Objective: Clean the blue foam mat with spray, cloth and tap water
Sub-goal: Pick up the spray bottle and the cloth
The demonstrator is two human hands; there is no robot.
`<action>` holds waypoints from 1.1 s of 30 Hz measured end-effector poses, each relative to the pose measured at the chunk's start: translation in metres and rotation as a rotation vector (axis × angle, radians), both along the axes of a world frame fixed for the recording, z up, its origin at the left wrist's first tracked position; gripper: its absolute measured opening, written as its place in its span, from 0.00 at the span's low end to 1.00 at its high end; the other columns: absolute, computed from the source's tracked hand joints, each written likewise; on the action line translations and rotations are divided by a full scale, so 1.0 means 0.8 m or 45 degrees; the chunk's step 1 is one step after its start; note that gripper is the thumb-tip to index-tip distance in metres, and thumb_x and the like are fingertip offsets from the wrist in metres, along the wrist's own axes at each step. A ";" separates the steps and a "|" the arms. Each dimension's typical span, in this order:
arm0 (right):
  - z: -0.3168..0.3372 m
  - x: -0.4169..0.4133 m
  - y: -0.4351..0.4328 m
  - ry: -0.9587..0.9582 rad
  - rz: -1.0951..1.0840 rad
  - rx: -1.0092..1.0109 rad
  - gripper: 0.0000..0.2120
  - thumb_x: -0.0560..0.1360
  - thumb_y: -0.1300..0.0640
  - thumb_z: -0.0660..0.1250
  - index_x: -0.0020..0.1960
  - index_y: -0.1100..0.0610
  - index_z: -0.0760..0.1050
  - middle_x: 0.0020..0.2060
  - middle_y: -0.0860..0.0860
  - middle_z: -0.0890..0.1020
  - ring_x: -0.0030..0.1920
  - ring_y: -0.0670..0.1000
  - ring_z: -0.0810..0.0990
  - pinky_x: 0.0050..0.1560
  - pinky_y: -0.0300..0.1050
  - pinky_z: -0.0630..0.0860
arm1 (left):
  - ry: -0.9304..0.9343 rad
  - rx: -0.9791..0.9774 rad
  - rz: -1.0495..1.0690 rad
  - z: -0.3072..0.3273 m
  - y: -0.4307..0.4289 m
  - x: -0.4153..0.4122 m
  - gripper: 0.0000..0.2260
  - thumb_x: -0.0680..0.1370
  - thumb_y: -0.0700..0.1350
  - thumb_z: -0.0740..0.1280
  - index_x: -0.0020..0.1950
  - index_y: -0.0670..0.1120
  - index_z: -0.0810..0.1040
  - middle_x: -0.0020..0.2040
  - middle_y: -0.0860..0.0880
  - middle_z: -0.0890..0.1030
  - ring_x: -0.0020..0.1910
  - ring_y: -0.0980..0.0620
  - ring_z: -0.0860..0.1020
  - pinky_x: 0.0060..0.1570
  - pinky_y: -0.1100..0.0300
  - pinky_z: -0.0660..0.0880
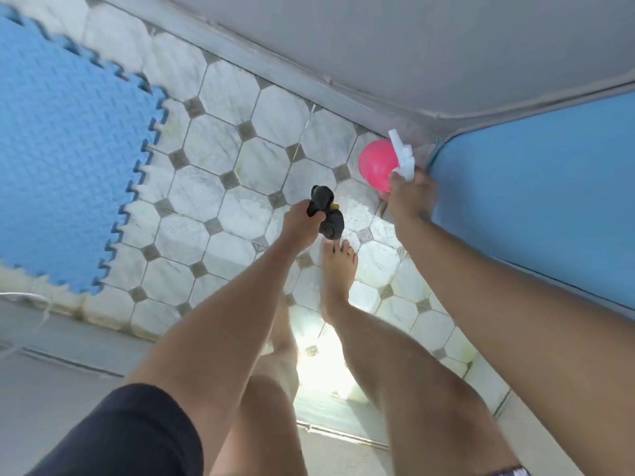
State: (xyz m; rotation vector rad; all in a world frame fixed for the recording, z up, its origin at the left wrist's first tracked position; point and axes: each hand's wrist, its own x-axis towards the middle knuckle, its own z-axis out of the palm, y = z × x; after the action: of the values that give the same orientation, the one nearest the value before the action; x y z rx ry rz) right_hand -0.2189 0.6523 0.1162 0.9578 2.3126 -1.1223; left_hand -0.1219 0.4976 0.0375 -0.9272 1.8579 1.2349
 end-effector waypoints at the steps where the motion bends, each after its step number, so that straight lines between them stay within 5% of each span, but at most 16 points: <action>1: 0.037 0.012 -0.002 -0.001 0.036 0.009 0.09 0.77 0.59 0.67 0.55 0.59 0.82 0.46 0.58 0.84 0.36 0.53 0.84 0.29 0.34 0.77 | -0.012 0.011 0.019 0.042 -0.016 0.012 0.13 0.74 0.47 0.66 0.49 0.38 0.77 0.44 0.41 0.80 0.49 0.38 0.80 0.46 0.48 0.77; 4: 0.133 0.048 -0.001 -0.026 0.058 -0.052 0.10 0.77 0.56 0.68 0.54 0.59 0.82 0.47 0.61 0.85 0.33 0.52 0.85 0.25 0.35 0.74 | 0.002 0.050 0.022 0.170 -0.054 0.046 0.21 0.68 0.52 0.64 0.52 0.37 0.78 0.48 0.37 0.83 0.50 0.37 0.81 0.51 0.39 0.80; 9: 0.308 0.102 -0.002 0.030 0.263 -0.117 0.13 0.74 0.44 0.69 0.45 0.54 0.80 0.40 0.56 0.84 0.37 0.55 0.86 0.39 0.57 0.84 | 0.114 0.080 -0.088 0.378 -0.086 0.060 0.19 0.70 0.53 0.66 0.50 0.38 0.78 0.46 0.38 0.83 0.46 0.39 0.82 0.49 0.38 0.80; 13: 0.418 0.144 0.026 0.113 0.247 -0.146 0.21 0.72 0.36 0.69 0.39 0.55 0.76 0.36 0.55 0.81 0.38 0.57 0.83 0.41 0.59 0.83 | 0.285 0.141 -0.245 0.524 -0.078 0.050 0.24 0.68 0.57 0.66 0.50 0.37 0.78 0.42 0.39 0.81 0.40 0.47 0.78 0.47 0.40 0.78; 18: 0.587 0.208 0.078 0.334 0.202 -0.022 0.22 0.76 0.39 0.68 0.36 0.57 0.72 0.31 0.55 0.77 0.34 0.53 0.79 0.37 0.50 0.75 | 0.454 0.262 -0.430 0.662 -0.012 0.045 0.20 0.73 0.52 0.70 0.52 0.35 0.77 0.41 0.43 0.78 0.42 0.47 0.79 0.47 0.42 0.79; 20: 0.639 0.243 0.109 0.461 0.167 0.030 0.16 0.77 0.45 0.71 0.34 0.50 0.73 0.31 0.49 0.75 0.35 0.48 0.75 0.36 0.42 0.69 | 0.493 0.317 -0.533 0.701 0.033 0.050 0.20 0.72 0.53 0.71 0.52 0.36 0.78 0.41 0.44 0.78 0.41 0.47 0.79 0.47 0.43 0.80; 22: 0.685 0.278 0.149 0.556 0.083 0.084 0.16 0.77 0.48 0.72 0.33 0.44 0.71 0.32 0.46 0.74 0.35 0.46 0.73 0.36 0.40 0.68 | 0.533 0.380 -0.666 0.739 0.089 0.059 0.09 0.77 0.45 0.71 0.49 0.40 0.79 0.39 0.47 0.78 0.40 0.49 0.78 0.45 0.48 0.80; 26: 0.753 0.360 0.241 0.667 -0.251 0.284 0.16 0.76 0.50 0.74 0.35 0.53 0.72 0.32 0.50 0.75 0.35 0.49 0.73 0.37 0.45 0.69 | 0.552 0.549 -0.968 0.801 0.216 0.077 0.04 0.76 0.46 0.71 0.47 0.47 0.79 0.41 0.47 0.80 0.42 0.49 0.81 0.45 0.50 0.81; 31: 0.816 0.470 0.355 0.831 -0.761 0.541 0.03 0.73 0.56 0.77 0.43 0.52 0.84 0.35 0.43 0.80 0.40 0.42 0.76 0.41 0.30 0.67 | 0.661 0.711 -1.428 0.863 0.405 0.110 0.03 0.78 0.41 0.70 0.52 0.46 0.81 0.44 0.50 0.84 0.42 0.56 0.81 0.44 0.65 0.78; 33: 0.831 0.511 0.400 0.857 -0.933 0.656 0.03 0.72 0.55 0.77 0.45 0.50 0.85 0.37 0.41 0.81 0.41 0.40 0.78 0.42 0.32 0.68 | 0.714 0.739 -1.573 0.882 0.479 0.131 0.07 0.78 0.43 0.70 0.54 0.43 0.81 0.47 0.47 0.86 0.44 0.55 0.81 0.47 0.62 0.78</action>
State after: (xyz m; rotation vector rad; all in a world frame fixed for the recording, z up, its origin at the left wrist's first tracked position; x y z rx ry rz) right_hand 0.1899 0.9725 0.7809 1.9903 2.9695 -1.2633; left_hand -0.0171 0.8810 0.7430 0.8819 1.7323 1.0802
